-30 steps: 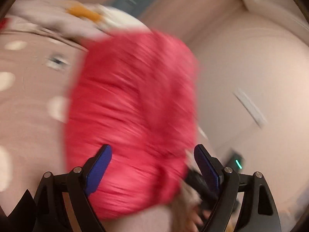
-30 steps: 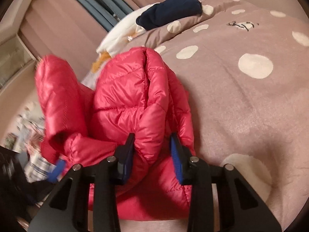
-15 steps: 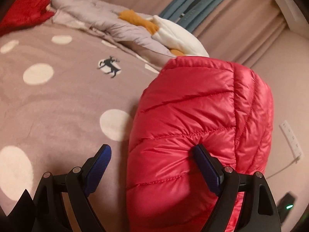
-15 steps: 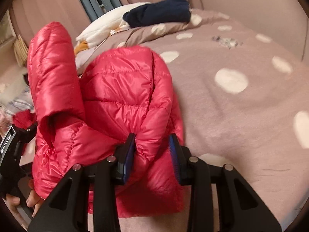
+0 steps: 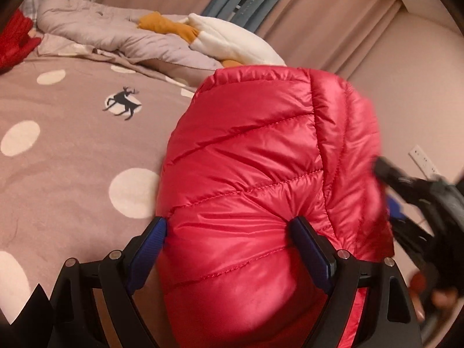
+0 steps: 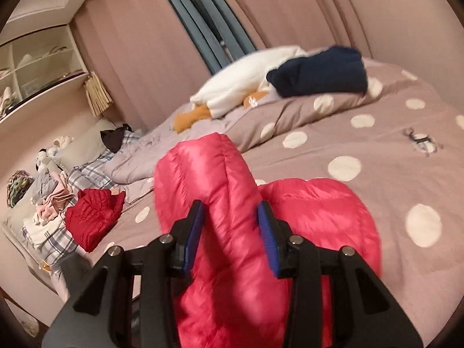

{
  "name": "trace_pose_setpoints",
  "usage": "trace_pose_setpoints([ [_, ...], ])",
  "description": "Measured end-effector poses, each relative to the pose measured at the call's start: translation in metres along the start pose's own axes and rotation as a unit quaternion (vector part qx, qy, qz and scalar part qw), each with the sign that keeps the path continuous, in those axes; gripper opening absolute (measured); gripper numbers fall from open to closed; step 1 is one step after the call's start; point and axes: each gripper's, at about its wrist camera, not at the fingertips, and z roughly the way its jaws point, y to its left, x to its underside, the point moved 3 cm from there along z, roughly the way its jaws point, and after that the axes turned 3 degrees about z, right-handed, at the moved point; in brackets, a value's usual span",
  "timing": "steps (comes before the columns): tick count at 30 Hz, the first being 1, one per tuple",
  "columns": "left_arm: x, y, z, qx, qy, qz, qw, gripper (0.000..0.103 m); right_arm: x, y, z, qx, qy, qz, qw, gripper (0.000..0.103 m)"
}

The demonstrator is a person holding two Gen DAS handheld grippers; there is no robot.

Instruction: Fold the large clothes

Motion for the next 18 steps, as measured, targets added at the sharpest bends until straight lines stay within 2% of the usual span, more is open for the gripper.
trace_pose_setpoints([
  [3,-0.004,0.011,0.001,0.004,-0.013,-0.043,0.9990,0.086,0.002,-0.025,0.032,0.033,0.044,0.032,0.998,0.039],
  [6,-0.010,0.018,0.005,-0.005,-0.026,-0.073,0.9970,0.086,0.018,-0.048,0.043,0.026,0.056,0.067,0.996,0.039],
  [8,-0.008,0.015,0.007,-0.014,-0.033,-0.066,0.9972,0.086,0.029,-0.053,0.039,0.040,0.047,0.061,0.996,0.039],
  [13,-0.004,-0.001,-0.001,-0.063,-0.088,-0.039,0.9933,0.086,0.040,-0.057,0.038,0.109,0.037,0.021,0.993,0.041],
  [16,-0.004,-0.003,-0.004,-0.111,-0.111,-0.028,0.9872,0.086,0.038,-0.063,0.044,0.156,0.033,0.000,0.987,0.042],
  [18,-0.006,-0.003,0.004,-0.130,-0.095,-0.008,0.9869,0.086,0.041,-0.070,0.044,0.172,0.034,-0.010,0.984,0.042],
])
